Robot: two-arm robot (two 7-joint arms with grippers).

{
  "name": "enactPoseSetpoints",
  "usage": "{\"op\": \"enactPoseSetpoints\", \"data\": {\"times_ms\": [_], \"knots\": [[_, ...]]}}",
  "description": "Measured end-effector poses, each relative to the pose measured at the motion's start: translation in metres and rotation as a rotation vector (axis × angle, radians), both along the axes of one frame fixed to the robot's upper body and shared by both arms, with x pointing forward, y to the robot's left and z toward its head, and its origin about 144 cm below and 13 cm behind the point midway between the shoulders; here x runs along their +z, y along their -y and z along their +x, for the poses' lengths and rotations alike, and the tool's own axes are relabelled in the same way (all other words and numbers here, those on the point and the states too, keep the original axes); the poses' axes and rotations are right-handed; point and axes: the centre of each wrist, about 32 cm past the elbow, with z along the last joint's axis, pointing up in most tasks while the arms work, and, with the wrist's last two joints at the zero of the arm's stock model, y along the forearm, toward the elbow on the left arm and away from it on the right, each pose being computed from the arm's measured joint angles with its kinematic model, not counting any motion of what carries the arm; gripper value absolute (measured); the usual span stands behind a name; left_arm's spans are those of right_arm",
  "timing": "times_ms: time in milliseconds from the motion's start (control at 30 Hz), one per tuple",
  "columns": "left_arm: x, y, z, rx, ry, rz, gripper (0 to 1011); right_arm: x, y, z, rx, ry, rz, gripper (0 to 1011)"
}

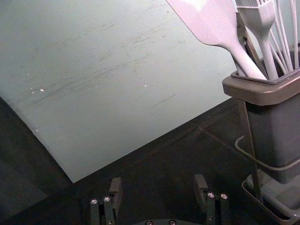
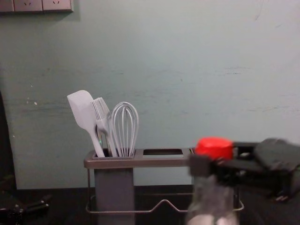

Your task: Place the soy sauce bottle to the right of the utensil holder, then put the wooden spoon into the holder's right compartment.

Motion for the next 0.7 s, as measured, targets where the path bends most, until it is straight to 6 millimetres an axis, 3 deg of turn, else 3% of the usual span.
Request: {"op": "enactPoseSetpoints", "data": {"times_ms": [267,467,700], "knots": [[0.000,0.000,0.000,0.000,0.000,0.000,1005,0.014,0.046,-0.014,-0.117,0.011,-0.036,383],[0.000,0.000,0.000,0.000,0.000,0.000,1005,0.007,0.074,-0.018,-0.222,0.019,-0.061,383],[0.000,0.000,0.000,0.000,0.000,0.000,1005,-0.005,0.090,-0.015,-0.311,0.049,-0.091,383]]}}
